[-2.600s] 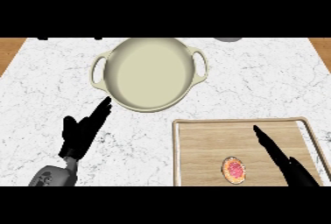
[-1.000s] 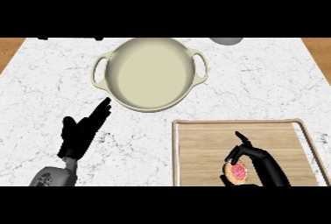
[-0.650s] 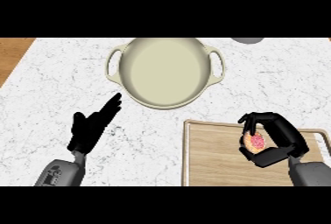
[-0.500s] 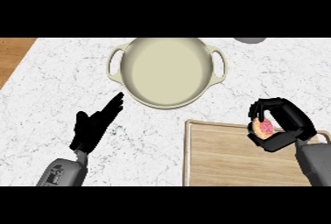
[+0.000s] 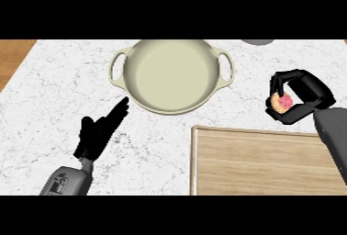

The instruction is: Pick the cupcake from the tray and place it in the pot

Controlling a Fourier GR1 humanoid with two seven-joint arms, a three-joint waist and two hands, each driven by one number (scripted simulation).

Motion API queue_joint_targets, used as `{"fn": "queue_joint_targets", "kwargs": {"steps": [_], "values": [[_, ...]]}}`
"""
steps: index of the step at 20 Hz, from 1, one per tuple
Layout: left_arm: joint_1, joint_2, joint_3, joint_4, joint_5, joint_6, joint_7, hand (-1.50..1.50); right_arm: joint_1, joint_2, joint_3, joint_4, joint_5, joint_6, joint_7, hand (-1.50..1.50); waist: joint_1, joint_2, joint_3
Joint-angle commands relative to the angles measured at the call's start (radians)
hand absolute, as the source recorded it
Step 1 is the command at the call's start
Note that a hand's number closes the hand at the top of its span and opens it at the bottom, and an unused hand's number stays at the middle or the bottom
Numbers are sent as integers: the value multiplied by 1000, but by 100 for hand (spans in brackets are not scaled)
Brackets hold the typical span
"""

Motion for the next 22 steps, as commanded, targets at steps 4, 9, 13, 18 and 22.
{"fn": "queue_joint_targets", "kwargs": {"steps": [4, 9, 13, 18, 22], "values": [[51, 11, 11, -35, 0, -4, 10, 0, -214, 7, 13, 208, 139, -97, -163, 150, -27, -9, -4], [51, 7, 45, 24, 7, -14, -22, 0, -300, 18, 30, 235, 216, -191, -166, 150, -49, -14, -5], [61, 14, 57, 46, -1, -22, -35, 0, -419, 45, 24, 196, 217, -163, -13, 150, -61, -19, -6], [65, 3, 38, -51, -11, -2, 51, 0, -544, 148, 60, 203, 283, -246, 108, 150, -51, -21, -6], [89, 7, 42, -28, -18, -18, 16, 0, -625, 149, 87, 241, 331, -192, 166, 150, -51, -18, -6]]}}
